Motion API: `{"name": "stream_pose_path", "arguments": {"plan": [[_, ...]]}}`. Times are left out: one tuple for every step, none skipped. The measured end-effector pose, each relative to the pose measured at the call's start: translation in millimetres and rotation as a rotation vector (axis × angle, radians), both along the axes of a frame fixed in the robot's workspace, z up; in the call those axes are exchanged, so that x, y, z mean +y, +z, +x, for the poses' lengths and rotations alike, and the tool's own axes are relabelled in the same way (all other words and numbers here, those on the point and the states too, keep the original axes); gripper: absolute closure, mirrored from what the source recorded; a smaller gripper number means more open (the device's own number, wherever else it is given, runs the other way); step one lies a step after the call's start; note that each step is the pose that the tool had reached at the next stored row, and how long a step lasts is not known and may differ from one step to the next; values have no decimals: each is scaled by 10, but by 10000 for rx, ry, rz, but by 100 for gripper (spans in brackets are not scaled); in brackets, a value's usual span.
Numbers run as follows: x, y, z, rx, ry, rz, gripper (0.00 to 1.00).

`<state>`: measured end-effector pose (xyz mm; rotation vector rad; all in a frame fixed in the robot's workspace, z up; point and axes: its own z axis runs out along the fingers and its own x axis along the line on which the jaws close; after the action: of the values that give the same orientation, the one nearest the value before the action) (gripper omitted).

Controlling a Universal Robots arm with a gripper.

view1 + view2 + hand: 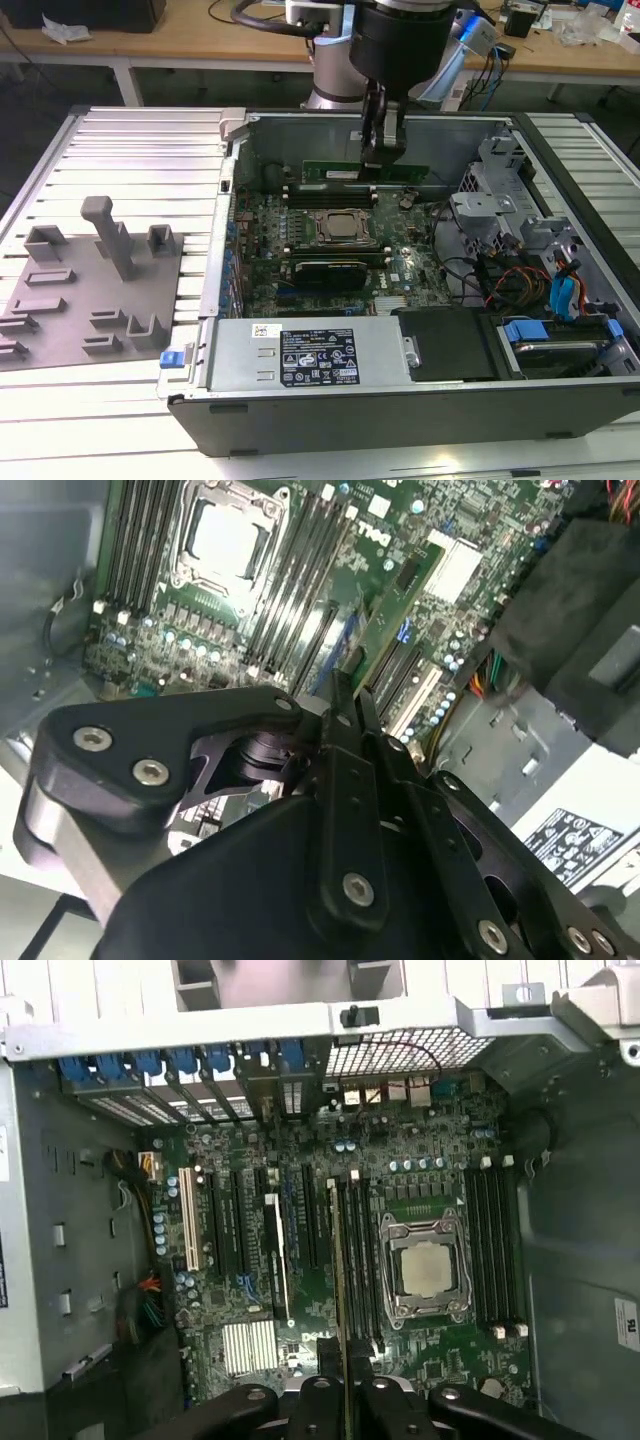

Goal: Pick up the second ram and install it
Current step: 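Pick up the second ram and move it above second insertion slot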

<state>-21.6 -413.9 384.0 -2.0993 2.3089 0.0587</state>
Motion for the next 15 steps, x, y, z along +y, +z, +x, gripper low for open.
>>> {"name": "stream_pose_path", "arguments": {"plan": [[1,-13,18,0,1,-1,86],[1,-32,43,0,1,0,86],[2,-43,58,0,1,0,86],[2,-55,75,0,1,0,86],[3,-73,100,-1,0,1,86],[4,-87,118,-1,0,2,86],[4,-104,140,0,0,1,86],[5,-123,162,-1,1,2,86],[5,-137,175,-1,1,1,86],[5,-157,194,0,1,0,86],[5,-175,215,0,1,0,86],[6,-194,235,-1,0,1,86],[7,-205,246,0,0,1,86],[8,-224,265,-1,0,1,86],[9,-248,282,0,1,1,86]]}}
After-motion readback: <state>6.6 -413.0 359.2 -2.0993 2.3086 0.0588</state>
